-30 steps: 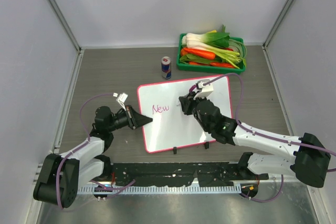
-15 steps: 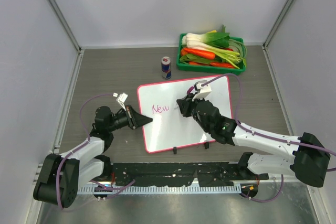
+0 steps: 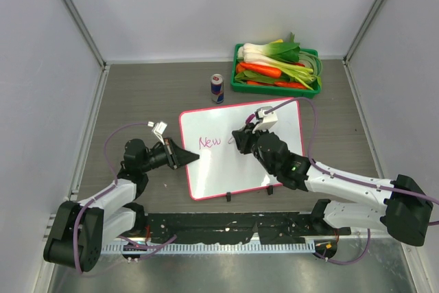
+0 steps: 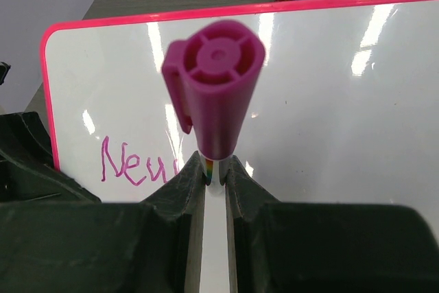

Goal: Write a sentence on the whiteboard

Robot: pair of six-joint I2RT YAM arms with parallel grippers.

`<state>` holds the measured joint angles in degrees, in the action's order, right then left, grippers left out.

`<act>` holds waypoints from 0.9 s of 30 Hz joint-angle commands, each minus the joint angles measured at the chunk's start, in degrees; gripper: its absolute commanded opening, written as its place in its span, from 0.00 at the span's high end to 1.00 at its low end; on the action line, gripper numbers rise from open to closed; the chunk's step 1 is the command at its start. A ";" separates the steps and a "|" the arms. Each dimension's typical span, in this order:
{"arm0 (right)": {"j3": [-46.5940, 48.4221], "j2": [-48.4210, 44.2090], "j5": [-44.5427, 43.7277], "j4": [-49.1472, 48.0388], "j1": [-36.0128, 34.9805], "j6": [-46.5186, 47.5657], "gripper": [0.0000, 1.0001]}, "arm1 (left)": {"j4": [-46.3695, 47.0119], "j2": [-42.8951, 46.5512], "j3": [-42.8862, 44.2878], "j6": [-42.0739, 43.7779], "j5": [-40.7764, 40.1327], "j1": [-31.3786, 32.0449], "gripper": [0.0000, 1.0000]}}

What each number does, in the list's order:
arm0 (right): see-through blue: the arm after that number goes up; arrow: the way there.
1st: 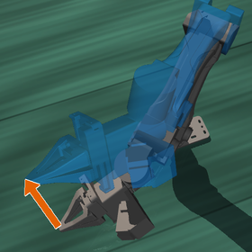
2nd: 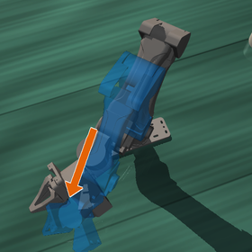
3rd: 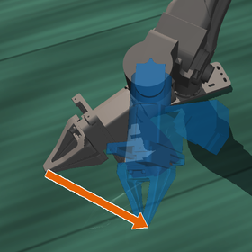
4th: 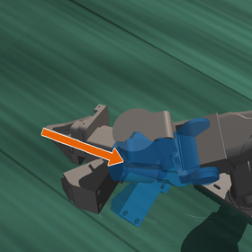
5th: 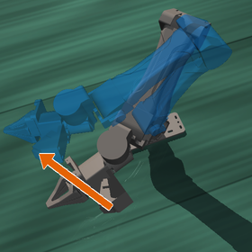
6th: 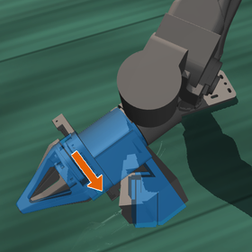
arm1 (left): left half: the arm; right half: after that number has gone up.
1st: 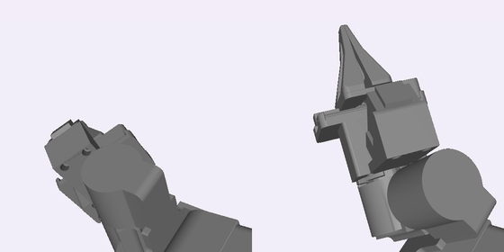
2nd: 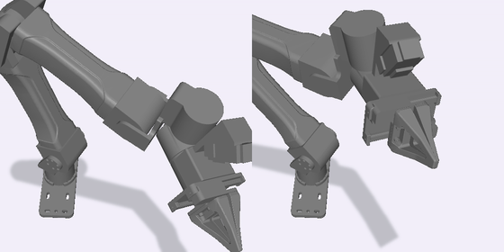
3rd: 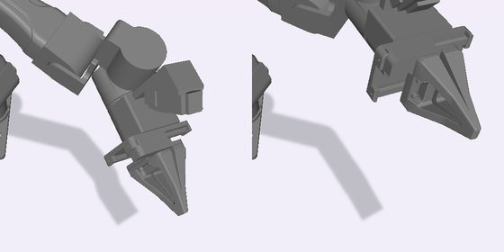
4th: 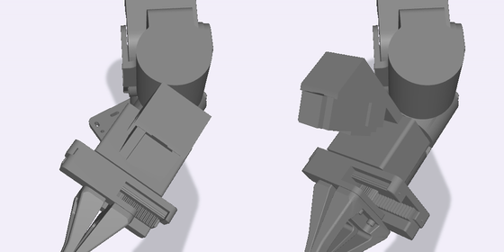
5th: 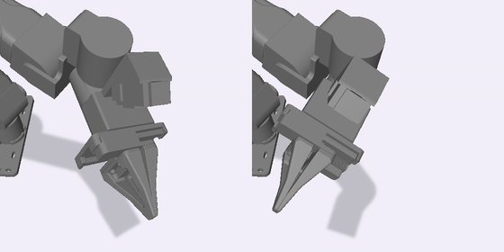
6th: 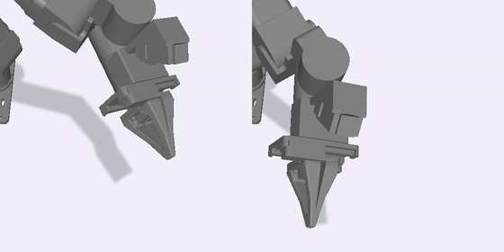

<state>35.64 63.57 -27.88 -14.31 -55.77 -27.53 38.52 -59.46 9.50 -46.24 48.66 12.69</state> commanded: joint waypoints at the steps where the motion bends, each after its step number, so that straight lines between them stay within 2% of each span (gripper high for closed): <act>1: 0.04 -0.29 -4.02 1.82 0.22 0.11 0.99 | -1.61 -0.31 -0.27 6.42 -3.58 0.41 1.00; 27: 6.10 -1.87 -6.57 -0.37 0.48 3.97 0.99 | -1.70 -0.65 -0.18 6.42 -3.67 0.32 1.00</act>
<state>37.39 62.41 -31.00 -12.75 -55.64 -25.56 38.61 -59.51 9.52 -46.22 48.71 12.71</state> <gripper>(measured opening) 0.189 0.166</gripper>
